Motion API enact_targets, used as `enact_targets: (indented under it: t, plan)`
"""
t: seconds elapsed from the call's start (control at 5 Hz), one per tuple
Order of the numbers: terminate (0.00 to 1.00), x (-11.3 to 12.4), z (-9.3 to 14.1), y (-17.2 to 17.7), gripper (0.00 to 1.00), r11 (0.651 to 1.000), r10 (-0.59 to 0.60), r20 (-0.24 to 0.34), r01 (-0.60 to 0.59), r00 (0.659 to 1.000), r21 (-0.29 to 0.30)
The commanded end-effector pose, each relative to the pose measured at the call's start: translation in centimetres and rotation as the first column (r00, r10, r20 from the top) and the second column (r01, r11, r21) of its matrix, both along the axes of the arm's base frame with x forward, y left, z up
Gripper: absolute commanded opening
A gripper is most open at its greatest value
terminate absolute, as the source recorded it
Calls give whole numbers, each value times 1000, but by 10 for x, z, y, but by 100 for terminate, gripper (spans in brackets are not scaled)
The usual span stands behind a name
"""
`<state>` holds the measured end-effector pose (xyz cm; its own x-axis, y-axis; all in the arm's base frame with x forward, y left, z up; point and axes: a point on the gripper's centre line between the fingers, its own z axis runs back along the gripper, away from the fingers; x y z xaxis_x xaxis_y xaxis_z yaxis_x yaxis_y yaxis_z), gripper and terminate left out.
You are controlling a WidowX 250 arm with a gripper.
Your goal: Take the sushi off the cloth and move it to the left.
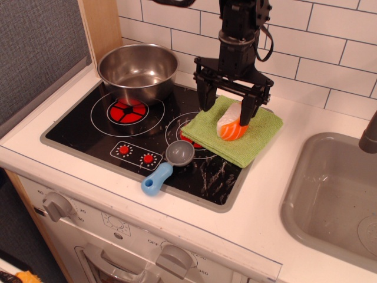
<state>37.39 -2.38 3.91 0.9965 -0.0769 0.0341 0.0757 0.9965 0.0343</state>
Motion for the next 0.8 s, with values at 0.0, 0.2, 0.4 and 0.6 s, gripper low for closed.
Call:
enact_targets:
  t: [0.0,0.2,0.4,0.6]
  plan:
    - [0,5,-1,-12,100,1000,-11,23,12,1000,-28]
    - [0,4,9,-6,0,1000,-5,45,6,999,-19]
    - [0,-3,40,11,0,999,10,102,-7,995,-31]
    - [0,-30,74,54,0,995,89,157,-82,984,-50]
